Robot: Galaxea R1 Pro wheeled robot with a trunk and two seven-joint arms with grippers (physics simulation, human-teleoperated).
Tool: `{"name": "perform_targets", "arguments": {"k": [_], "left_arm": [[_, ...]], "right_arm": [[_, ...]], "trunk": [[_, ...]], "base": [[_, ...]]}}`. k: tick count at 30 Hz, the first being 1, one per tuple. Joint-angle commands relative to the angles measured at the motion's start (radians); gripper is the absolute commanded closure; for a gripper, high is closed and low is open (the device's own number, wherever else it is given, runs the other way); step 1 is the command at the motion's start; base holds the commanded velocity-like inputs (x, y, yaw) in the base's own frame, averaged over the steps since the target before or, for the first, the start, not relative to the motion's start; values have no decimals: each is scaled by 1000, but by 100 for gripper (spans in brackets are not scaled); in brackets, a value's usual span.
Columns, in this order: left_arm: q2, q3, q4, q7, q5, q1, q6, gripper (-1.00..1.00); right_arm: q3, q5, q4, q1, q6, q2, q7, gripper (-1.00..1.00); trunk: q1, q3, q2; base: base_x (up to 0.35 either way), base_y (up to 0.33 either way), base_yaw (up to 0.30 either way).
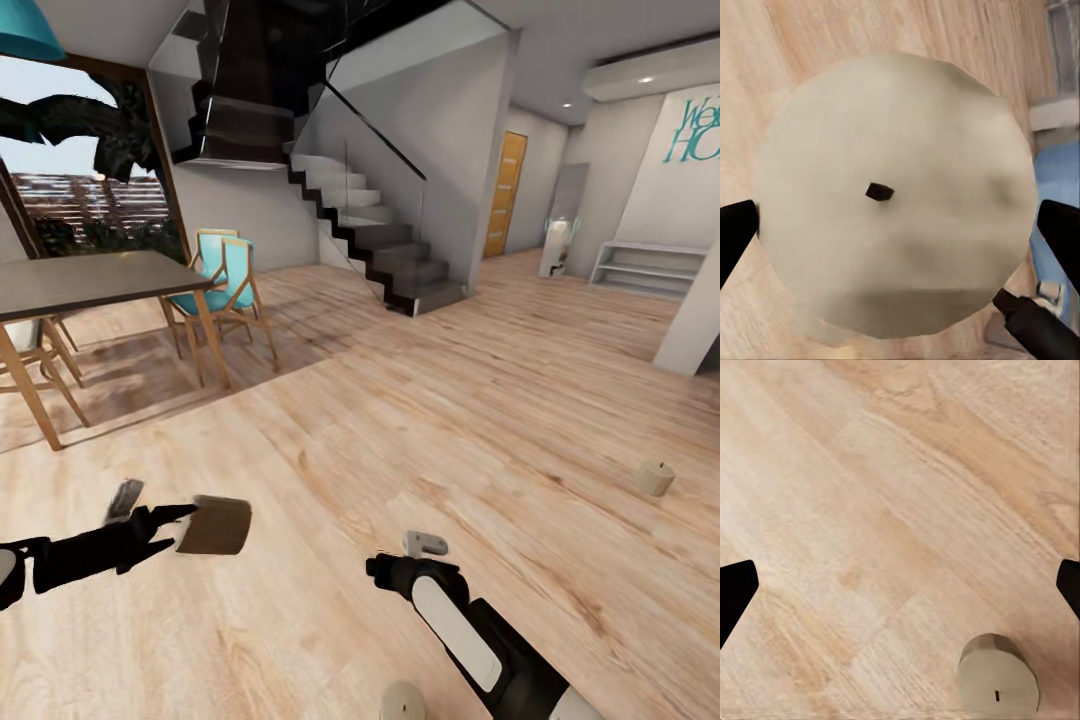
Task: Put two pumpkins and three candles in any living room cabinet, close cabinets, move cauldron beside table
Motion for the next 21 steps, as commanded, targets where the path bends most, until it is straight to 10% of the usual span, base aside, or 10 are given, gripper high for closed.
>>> {"name": "perform_targets", "arguments": {"k": [1, 7, 21], "left_arm": [[11, 1, 0, -29, 32, 5, 4, 100], [28, 1, 0, -196, 62, 16, 3, 100], [30, 2, -6, -220, 108, 17, 3, 100]], "right_arm": [[2, -5, 15, -1, 32, 0, -7, -100], [1, -6, 49, -3, 143, 1, -9, -100], [-4, -13, 108, -5, 164, 1, -8, -100]], "trunk": [[0, -1, 0], [0, -1, 0], [1, -13, -1]], "base": [[114, 0, 0], [32, 0, 0], [1, 0, 0]]}}
